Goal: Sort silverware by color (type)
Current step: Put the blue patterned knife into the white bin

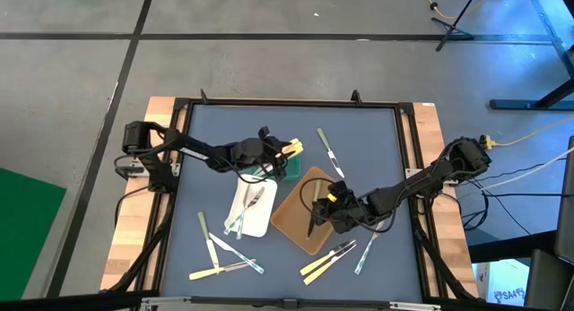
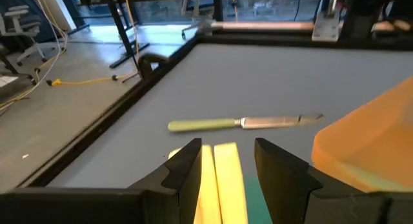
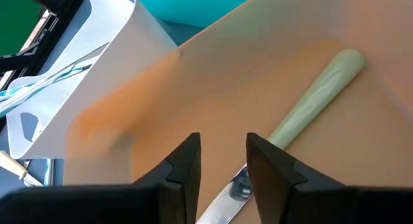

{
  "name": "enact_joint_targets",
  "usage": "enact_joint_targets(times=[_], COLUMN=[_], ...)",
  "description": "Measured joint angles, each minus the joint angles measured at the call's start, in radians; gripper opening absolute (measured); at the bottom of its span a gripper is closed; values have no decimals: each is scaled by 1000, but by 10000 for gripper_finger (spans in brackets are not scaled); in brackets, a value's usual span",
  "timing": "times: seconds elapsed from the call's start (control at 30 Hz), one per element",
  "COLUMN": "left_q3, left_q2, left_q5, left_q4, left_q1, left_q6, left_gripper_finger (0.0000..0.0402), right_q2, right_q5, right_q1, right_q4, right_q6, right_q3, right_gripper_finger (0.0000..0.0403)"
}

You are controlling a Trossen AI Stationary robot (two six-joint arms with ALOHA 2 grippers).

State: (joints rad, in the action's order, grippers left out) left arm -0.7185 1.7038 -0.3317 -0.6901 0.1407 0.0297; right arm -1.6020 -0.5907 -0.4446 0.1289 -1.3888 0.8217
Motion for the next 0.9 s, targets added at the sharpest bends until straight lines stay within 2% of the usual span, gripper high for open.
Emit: enact_joint_targets(times=[0.17, 0.47, 0.73, 0.9], left_q3=[0, 0, 0, 0], left_q2=[-77, -289, -465, -517], left_q5=[0, 0, 0, 12], left_q4=[7, 103, 233, 285], left_q1=[-14, -86, -227, -354], left_q6=[0, 0, 0, 0], left_gripper_finger=[137, 137, 137, 137], right_q2=[1, 24, 84, 135], right_q5=[0, 0, 0, 0], right_q1=[0, 0, 0, 0], right_q4=[-1, -6, -4, -4], right_q6=[0, 13, 91, 148], right_q3=[0, 0, 0, 0], right_gripper_finger=[111, 111, 111, 111])
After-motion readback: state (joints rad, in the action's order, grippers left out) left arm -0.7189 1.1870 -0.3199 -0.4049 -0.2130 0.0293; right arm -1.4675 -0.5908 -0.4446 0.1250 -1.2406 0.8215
